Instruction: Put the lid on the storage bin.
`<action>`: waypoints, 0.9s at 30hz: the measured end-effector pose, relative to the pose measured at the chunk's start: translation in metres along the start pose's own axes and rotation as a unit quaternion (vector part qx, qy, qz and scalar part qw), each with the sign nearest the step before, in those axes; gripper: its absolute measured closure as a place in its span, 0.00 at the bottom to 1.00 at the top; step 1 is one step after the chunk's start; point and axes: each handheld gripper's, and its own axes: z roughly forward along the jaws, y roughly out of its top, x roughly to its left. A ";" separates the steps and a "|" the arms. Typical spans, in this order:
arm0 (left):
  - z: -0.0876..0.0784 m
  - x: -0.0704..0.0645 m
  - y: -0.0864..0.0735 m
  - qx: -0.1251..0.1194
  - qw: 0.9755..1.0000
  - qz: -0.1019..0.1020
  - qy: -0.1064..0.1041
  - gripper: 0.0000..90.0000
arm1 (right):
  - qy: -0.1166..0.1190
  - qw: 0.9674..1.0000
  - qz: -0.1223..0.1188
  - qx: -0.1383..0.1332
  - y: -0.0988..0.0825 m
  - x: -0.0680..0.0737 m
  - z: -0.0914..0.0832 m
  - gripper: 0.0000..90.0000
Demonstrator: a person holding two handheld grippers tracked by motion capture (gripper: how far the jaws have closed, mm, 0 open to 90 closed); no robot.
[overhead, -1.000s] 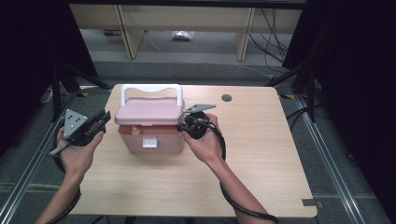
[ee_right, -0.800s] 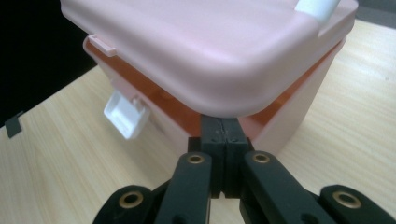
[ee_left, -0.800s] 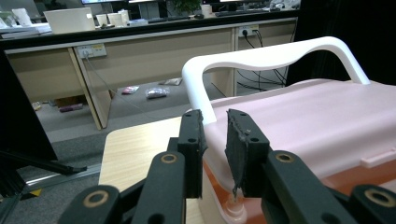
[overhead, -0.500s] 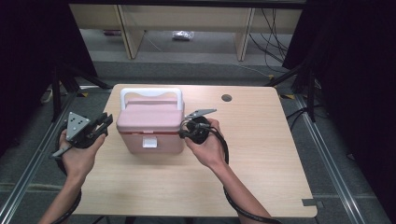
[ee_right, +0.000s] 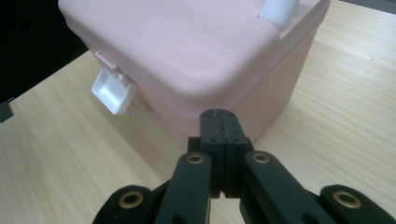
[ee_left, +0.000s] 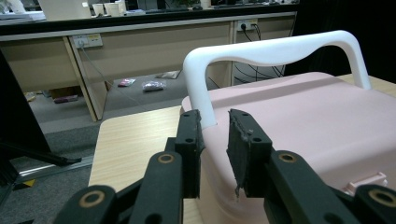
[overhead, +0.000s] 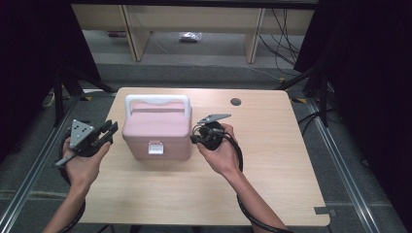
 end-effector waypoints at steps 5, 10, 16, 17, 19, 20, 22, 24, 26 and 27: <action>-0.002 0.002 -0.004 -0.002 1.000 -0.006 0.002 0.77 | -0.011 1.000 0.001 -0.008 -0.002 -0.008 -0.008 0.99; -0.006 0.005 -0.009 -0.008 1.000 -0.013 -0.006 0.68 | -0.028 1.000 -0.001 -0.013 -0.008 -0.021 -0.018 0.95; -0.011 0.006 -0.017 -0.010 1.000 -0.025 -0.004 0.60 | -0.050 0.998 0.002 -0.025 -0.019 -0.038 -0.028 0.93; -0.012 0.006 -0.018 -0.007 1.000 -0.023 -0.003 0.59 | -0.054 0.998 0.001 -0.026 -0.021 -0.040 -0.030 0.92; -0.012 0.006 -0.021 -0.005 1.000 -0.029 -0.006 0.58 | -0.061 0.998 0.002 -0.027 -0.023 -0.044 -0.035 0.90; -0.013 0.006 -0.023 -0.006 0.999 -0.033 -0.003 0.57 | -0.068 0.997 -0.004 -0.029 -0.025 -0.047 -0.036 0.89; -0.015 0.007 -0.027 -0.007 0.999 -0.035 0.003 0.55 | -0.069 0.997 0.010 -0.035 -0.029 -0.049 -0.039 0.87; -0.017 0.008 -0.033 -0.007 0.999 -0.035 0.007 0.54 | -0.082 0.996 0.000 -0.038 -0.033 -0.056 -0.043 0.85; -0.018 0.008 -0.039 -0.007 0.999 -0.036 0.012 0.53 | -0.085 0.995 0.010 -0.045 -0.038 -0.061 -0.046 0.83; -0.019 0.009 -0.043 -0.004 0.999 -0.035 0.014 0.53 | -0.093 0.995 0.002 -0.042 -0.040 -0.065 -0.050 0.82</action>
